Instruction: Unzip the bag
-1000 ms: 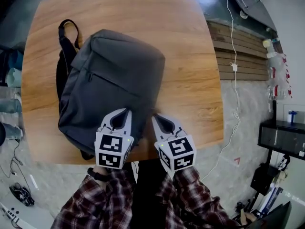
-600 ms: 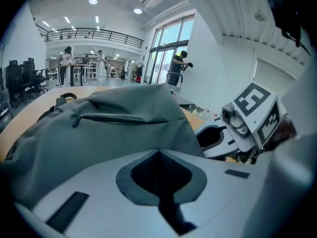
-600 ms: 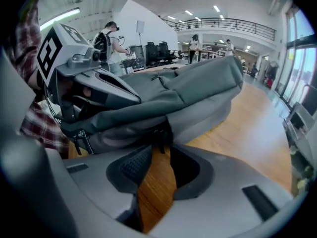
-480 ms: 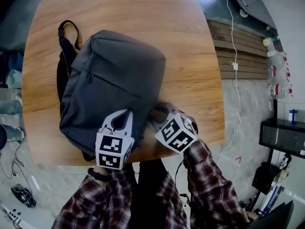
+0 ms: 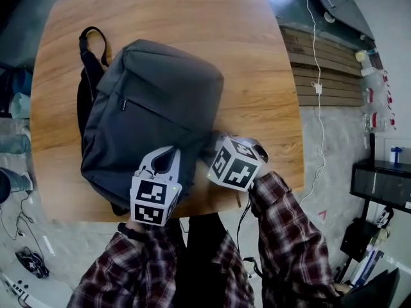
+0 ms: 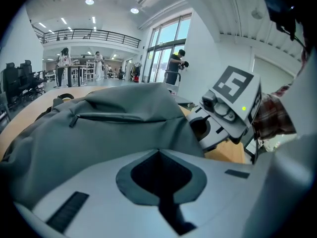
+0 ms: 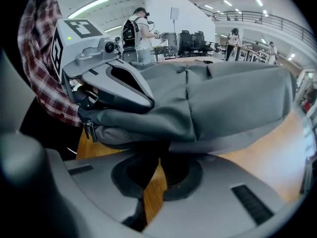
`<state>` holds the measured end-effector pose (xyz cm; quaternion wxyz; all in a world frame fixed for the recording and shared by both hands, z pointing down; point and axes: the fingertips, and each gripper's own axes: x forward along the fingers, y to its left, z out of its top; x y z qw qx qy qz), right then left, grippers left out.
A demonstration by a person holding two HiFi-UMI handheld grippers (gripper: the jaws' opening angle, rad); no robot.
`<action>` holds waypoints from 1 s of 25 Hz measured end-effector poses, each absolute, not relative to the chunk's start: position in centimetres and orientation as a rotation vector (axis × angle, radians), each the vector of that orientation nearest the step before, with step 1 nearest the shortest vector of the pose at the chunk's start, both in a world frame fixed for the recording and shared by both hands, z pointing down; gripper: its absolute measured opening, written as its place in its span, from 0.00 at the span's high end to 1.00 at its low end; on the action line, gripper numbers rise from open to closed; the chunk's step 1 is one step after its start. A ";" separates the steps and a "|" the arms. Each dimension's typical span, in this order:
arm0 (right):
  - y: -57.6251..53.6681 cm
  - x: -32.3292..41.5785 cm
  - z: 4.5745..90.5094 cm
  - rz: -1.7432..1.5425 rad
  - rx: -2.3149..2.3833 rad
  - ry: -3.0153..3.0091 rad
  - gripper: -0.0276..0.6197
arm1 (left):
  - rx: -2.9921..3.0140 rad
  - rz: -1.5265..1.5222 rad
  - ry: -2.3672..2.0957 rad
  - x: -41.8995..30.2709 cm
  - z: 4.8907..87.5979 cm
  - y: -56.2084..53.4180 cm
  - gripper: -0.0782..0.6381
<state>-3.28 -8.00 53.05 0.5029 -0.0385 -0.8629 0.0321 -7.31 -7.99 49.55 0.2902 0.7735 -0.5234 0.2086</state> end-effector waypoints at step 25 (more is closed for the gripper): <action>-1.4 1.5 52.1 0.454 0.483 -2.109 0.93 | 1.920 0.594 -1.473 -4.8 51.2 -14.4 0.88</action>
